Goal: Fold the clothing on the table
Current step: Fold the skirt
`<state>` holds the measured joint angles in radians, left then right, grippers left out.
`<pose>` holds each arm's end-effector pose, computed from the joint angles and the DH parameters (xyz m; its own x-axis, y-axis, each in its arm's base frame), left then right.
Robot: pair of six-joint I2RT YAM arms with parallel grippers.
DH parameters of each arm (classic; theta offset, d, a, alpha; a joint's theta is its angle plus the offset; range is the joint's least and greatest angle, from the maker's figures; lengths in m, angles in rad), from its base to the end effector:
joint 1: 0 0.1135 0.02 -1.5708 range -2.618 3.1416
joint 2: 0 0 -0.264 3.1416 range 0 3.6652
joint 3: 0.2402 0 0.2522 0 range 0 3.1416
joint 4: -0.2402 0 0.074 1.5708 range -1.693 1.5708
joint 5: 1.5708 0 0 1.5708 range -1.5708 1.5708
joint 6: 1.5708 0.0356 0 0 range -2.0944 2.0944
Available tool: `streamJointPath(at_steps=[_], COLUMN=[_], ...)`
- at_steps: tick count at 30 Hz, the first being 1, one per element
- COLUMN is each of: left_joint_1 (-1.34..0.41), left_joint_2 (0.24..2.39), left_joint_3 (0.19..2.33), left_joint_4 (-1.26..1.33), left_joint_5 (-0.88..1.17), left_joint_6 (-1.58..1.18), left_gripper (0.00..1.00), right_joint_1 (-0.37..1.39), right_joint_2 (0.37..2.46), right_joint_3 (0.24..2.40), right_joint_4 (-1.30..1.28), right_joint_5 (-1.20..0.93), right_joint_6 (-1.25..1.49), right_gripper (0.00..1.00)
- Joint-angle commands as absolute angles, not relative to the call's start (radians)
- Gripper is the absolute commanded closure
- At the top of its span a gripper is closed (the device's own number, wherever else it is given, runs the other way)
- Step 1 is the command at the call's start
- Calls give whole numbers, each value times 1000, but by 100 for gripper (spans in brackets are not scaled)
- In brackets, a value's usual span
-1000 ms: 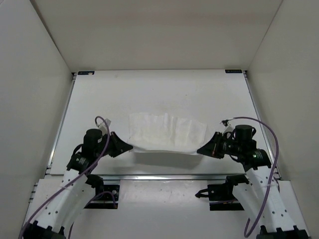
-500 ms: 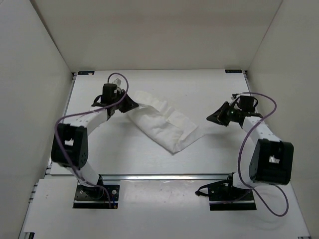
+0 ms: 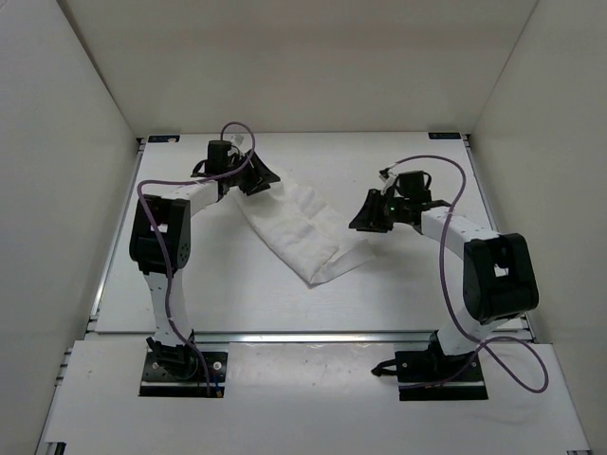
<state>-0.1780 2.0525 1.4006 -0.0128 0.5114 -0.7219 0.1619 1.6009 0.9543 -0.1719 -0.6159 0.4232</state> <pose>0.4458 -0.0979 0.1817 -0.8082 -0.4401 -0.3913 -0.0007 0.6652 -0.7467 0.3224 0.0735 0.2024 -0.8710 0.1974 -0.4498 -0.1792 0.7248 0.6652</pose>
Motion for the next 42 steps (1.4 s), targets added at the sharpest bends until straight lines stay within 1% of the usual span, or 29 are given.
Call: streamJointPath(at_steps=[1,2,6,10,17,20,23,24,25,27,30,31,33,38,42], left_joint_1=[-150,-138,-117,-106,-112,-123,-136,-140,-146,-156,-169,-172,-186,-215,-239], left_joint_2=[2006,2008,2002,2011,2052,2078,2124,2134,2169,2216,2262,2273,2278,2290,2312], left_joint_3=[1387,1384,1399,1465,1568,1638,1741,1797,1825,1912,1989,1999,2000,1997,2009], left_joint_4=[21,18,0,-99,-218,-284,-375,-417,-434,-482,-538,-546,-570,-584,-595], left_joint_5=[545,549,552,506,450,414,377,359,362,380,376,368,377,399,399], left_joint_6=[-721,-719,-703,-644,-558,-480,-396,-375,-329,-237,-126,-108,-36,38,66], left_gripper=[41,38,35,35,35,34,31,30,28,26,22,21,18,14,13], right_joint_1=[233,238,282,304,339,359,356,357,356,359,356,363,356,354,363], right_joint_2=[1658,1683,1742,1773,1804,1806,1828,1835,1847,1858,1877,1887,1888,1893,1894], right_joint_3=[1031,1041,1072,1071,1068,1071,1078,1094,1097,1109,1114,1120,1126,1135,1141], right_joint_4=[-138,-135,-164,-198,-210,-218,-210,-224,-230,-236,-235,-241,-245,-250,-259], right_joint_5=[-572,-566,-540,-505,-561,-577,-604,-610,-624,-632,-647,-652,-661,-661,-661], right_joint_6=[379,385,394,385,391,400,399,399,391,393,382,379,374,374,371], right_gripper=[69,68,66,65,65,66,68,72,78,83,83,85,84,83,83])
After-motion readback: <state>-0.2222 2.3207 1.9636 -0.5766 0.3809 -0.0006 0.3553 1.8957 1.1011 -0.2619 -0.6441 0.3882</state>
